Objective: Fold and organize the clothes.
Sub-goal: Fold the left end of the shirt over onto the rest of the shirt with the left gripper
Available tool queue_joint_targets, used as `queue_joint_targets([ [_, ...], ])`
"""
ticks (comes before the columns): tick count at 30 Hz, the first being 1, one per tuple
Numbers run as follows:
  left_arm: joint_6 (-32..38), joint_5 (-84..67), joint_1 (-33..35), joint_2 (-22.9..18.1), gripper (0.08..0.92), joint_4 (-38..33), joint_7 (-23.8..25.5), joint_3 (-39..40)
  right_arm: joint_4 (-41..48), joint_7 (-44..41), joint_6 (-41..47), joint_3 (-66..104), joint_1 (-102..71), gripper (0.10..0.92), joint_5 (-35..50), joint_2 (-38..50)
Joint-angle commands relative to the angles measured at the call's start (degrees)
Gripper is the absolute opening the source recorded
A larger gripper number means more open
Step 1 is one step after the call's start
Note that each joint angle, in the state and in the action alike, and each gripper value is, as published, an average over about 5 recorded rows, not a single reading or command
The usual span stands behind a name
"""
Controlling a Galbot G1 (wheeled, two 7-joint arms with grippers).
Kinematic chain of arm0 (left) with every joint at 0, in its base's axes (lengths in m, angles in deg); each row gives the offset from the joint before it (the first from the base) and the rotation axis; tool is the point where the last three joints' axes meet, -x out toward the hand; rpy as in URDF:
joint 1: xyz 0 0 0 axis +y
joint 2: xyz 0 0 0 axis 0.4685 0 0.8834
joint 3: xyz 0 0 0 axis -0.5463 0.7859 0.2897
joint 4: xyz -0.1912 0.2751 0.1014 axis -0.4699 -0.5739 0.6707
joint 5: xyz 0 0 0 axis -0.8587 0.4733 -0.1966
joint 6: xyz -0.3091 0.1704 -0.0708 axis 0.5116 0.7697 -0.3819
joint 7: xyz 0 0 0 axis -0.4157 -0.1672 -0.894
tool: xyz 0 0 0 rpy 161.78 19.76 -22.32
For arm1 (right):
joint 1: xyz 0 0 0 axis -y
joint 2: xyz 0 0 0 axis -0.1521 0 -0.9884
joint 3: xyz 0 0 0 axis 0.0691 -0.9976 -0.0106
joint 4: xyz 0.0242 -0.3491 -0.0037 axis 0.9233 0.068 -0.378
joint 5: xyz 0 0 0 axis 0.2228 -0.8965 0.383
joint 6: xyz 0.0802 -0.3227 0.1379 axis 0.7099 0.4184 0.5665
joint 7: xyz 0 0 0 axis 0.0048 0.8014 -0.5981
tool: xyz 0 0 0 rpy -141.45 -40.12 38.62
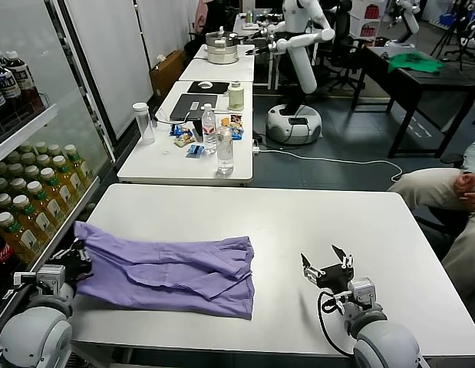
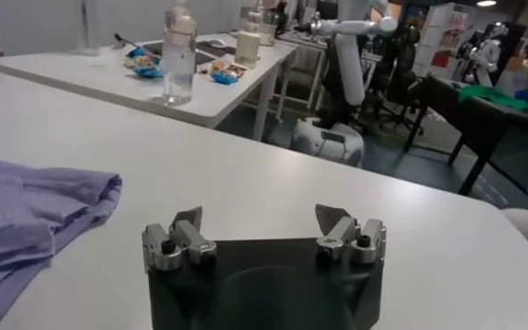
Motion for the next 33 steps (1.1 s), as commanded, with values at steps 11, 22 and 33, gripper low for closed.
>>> queue_joint_targets([
  [11,0.0,-18.2,-10.8,-16.5,0.103,-0.7,-3.0,24.3,-0.5,0.2,0.1,2.5,-1.5,0.823,-0.5,-0.3],
  [22,0.0,-14.5,-12.8,-18.9,0.103,1.7,-3.9,30.2,0.1,0.1,0.2,2.9,-2.0,0.823,-1.3,-1.9],
  [33,1.2,-16.4,-12.9,-15.2,0.297,-5.3,-2.8,24.0,-0.3,0.0,0.3,2.7,-2.1,0.823,-1.9,-2.7],
])
